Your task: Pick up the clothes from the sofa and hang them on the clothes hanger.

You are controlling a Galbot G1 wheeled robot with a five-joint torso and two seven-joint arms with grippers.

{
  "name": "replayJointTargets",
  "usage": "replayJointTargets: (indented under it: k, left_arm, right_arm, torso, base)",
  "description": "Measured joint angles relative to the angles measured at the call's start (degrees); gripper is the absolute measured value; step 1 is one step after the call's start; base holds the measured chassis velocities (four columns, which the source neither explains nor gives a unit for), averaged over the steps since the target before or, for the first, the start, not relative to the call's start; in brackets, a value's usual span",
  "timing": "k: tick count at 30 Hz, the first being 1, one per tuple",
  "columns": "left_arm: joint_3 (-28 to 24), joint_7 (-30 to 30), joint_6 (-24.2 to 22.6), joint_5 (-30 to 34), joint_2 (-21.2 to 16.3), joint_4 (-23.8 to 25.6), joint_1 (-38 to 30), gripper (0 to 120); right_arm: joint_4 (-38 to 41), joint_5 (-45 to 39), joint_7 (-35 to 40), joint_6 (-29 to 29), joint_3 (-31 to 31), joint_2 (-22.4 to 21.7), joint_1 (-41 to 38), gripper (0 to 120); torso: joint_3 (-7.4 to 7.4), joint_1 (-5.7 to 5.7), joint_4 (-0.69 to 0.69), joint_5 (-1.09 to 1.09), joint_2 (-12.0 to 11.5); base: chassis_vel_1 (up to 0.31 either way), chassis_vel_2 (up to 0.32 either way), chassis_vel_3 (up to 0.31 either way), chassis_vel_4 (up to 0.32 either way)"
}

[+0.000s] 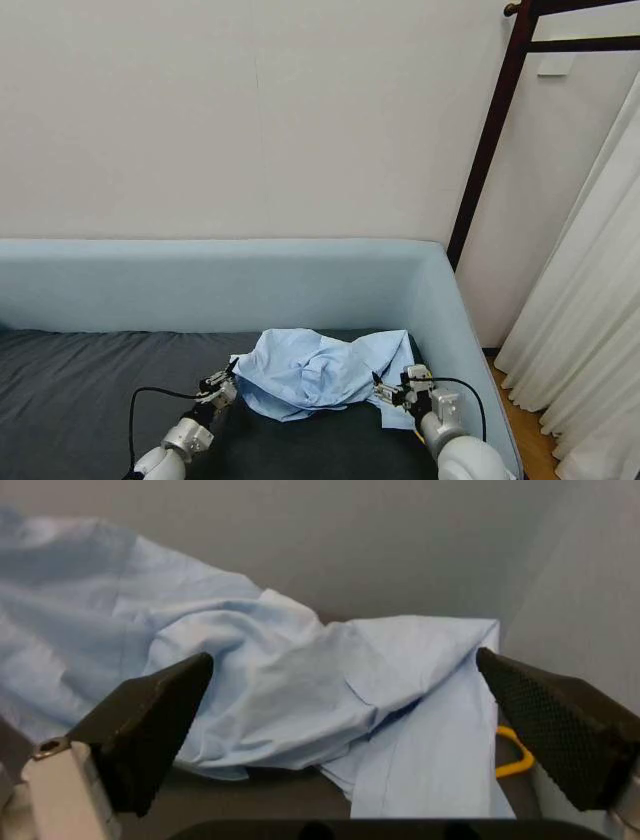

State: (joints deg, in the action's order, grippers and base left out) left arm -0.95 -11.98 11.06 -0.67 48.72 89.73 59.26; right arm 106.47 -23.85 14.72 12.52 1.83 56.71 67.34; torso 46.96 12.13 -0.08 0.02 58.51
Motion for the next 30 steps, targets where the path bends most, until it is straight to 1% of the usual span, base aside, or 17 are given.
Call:
replayJointTargets:
  k: [2,3,5,7,8,9,12,14,15,17,18,20,22,24,25,29,30]
  left_arm:
    - [-1.07,0.46,-3.78,5.89,-2.09,4.86,-0.5,0]
    - [-1.07,0.46,-3.78,5.89,-2.09,4.86,-0.5,0]
    - [-2.03,0.48,-7.67,11.6,-4.21,10.07,-1.88,0]
    - [-3.29,0.46,-11.36,17.59,-6.77,15.35,-3.99,0]
    - [-3.29,0.46,-11.36,17.59,-6.77,15.35,-3.99,0]
    - [-3.96,0.41,-12.85,20.31,-8.14,17.58,-5.45,0]
    - [-5.83,0.14,-15.75,26.16,-11.35,21.1,-9.57,0]
    - [-5.87,0.13,-15.82,26.31,-11.43,21.18,-9.7,0]
    - [-6.59,0.03,-16.67,29.18,-12.9,22.2,-11.77,0]
    - [-7.0,0.03,-17.03,31.65,-13.87,22.92,-13.06,0]
    - [-7.09,0.05,-17.03,33.1,-14.46,23.22,-13.57,0]
    - [-7.14,0.07,-17.03,34.3,-14.92,23.47,-13.79,0]
    - [-7.18,0.21,-16.97,36.21,-16.01,23.94,-13.89,0]
    - [-7.23,0.82,-16.03,37.83,-17.43,24.31,-13.89,0]
    - [-7.23,0.82,-16.03,37.83,-17.43,24.31,-13.89,0]
    - [-5.72,1.59,-11.52,42.58,-20.4,24.91,-10.98,0]
    - [-5.72,1.59,-11.52,42.58,-20.4,24.91,-10.98,0]
  right_arm:
    - [-0.01,5.96,-2.22,-3.0,-0.36,-0.08,2.85,100]
    - [-0.01,5.96,-2.22,-3.0,-0.36,-0.08,2.85,100]
    - [-0.55,9.93,-3.95,-5.55,-0.5,-0.06,4.99,100]
    - [-1.27,11.41,-4.9,-7.51,-0.51,0.22,6.74,100]
    - [-1.27,11.41,-4.9,-7.51,-0.51,0.22,6.74,100]
    - [-1.48,11.81,-5.3,-8.4,-0.44,0.48,7.41,100]
    - [-1.44,11.83,-5.75,-9.27,-0.45,1.18,8.61,100]
    - [-1.43,11.8,-5.77,-9.3,-0.48,1.23,8.66,100]
    - [-1.5,11.41,-6.02,-9.6,-0.95,1.83,8.93,100]
    - [-2.64,10.18,-6.14,-9.95,-1.64,2.83,8.5,100]
    - [-3.58,8.64,-6.23,-9.98,-2.09,3.84,7.81,100]
    - [-4.15,7.34,-6.31,-9.89,-2.36,4.61,7.24,100]
    - [-5.01,4.78,-6.48,-9.21,-3.21,6.11,6.2,100]
    - [-6.13,3.59,-6.89,-9.06,-4.24,7.64,5.06,100]
    - [-6.13,3.59,-6.89,-9.06,-4.24,7.64,5.06,100]
    - [-9.9,2.25,-7.72,-9.77,-5.52,11.51,1.83,100]
    - [-9.9,2.25,-7.72,-9.77,-5.52,11.51,1.83,100]
  torso:
    - [0.0,0.0,0.0,-0.08,0.0]
    - [0.0,0.0,0.0,-0.08,0.0]
    - [0.0,0.0,0.0,-0.01,0.0]
    - [0.0,0.0,0.0,-0.05,0.0]
    - [0.0,0.0,0.0,-0.05,0.0]
    - [0.0,0.0,0.01,-0.02,0.0]
    - [0.0,0.0,0.01,-0.05,0.0]
    - [0.01,0.0,0.01,-0.04,0.0]
    - [0.01,0.0,0.0,-0.01,0.0]
    - [0.01,0.0,0.01,-0.06,0.0]
    - [0.01,0.0,0.01,-0.02,0.0]
    - [0.01,0.0,0.01,-0.02,0.0]
    - [0.01,0.0,0.02,-0.07,0.0]
    - [0.01,0.0,0.02,-0.02,0.0]
    - [0.01,0.0,0.02,-0.02,0.0]
    - [0.01,0.01,0.02,-0.04,-0.01]
    - [0.01,0.01,0.02,-0.04,-0.01]
  base:
    - [0.0,0.0,0.0,0.0]
    - [0.0,0.0,0.0,0.0]
    - [0.0,0.0,0.0,0.0]
    - [0.0,0.0,0.0,0.0]
    - [0.0,0.0,0.0,0.0]
    - [0.0,0.0,0.0,0.0]
    - [0.0,0.0,0.0,0.0]
    - [0.0,0.0,0.0,0.0]
    - [0.0,0.0,0.0,0.0]
    - [0.0,0.0,0.0,0.0]
    - [0.0,0.0,0.0,0.0]
    - [0.0,0.0,0.0,0.0]
    - [0.0,0.0,0.0,0.0]
    - [0.0,0.0,0.0,0.0]
    - [0.0,0.0,0.0,0.0]
    - [0.0,0.0,0.0,0.0]
    - [0.0,0.0,0.0,0.0]
